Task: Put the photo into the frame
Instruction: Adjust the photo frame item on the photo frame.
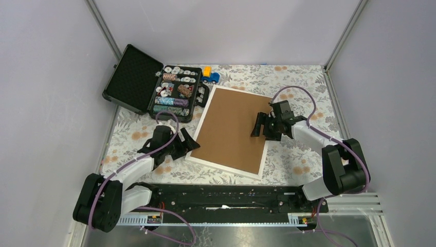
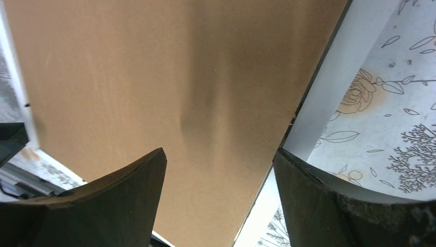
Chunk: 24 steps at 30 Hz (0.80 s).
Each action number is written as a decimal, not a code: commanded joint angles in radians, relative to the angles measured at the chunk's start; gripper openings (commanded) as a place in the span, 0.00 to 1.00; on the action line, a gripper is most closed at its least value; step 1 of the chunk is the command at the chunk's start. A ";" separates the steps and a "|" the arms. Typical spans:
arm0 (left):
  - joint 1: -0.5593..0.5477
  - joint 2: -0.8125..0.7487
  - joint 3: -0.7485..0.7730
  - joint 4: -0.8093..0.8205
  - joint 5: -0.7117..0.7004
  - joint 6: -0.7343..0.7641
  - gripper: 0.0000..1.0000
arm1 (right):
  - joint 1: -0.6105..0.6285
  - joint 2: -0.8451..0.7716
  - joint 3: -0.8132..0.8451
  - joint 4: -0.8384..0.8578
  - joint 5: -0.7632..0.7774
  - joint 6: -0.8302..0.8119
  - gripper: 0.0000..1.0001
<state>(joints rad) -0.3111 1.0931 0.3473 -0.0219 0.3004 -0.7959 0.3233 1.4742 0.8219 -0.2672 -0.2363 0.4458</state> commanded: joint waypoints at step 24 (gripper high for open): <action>-0.044 0.033 0.267 -0.227 -0.096 0.200 0.92 | -0.371 0.071 0.146 0.041 -0.176 0.062 0.91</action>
<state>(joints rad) -0.3553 1.0496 0.5690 -0.2546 0.1604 -0.6209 0.0261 1.4490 0.9325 -0.3286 -0.2359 0.4515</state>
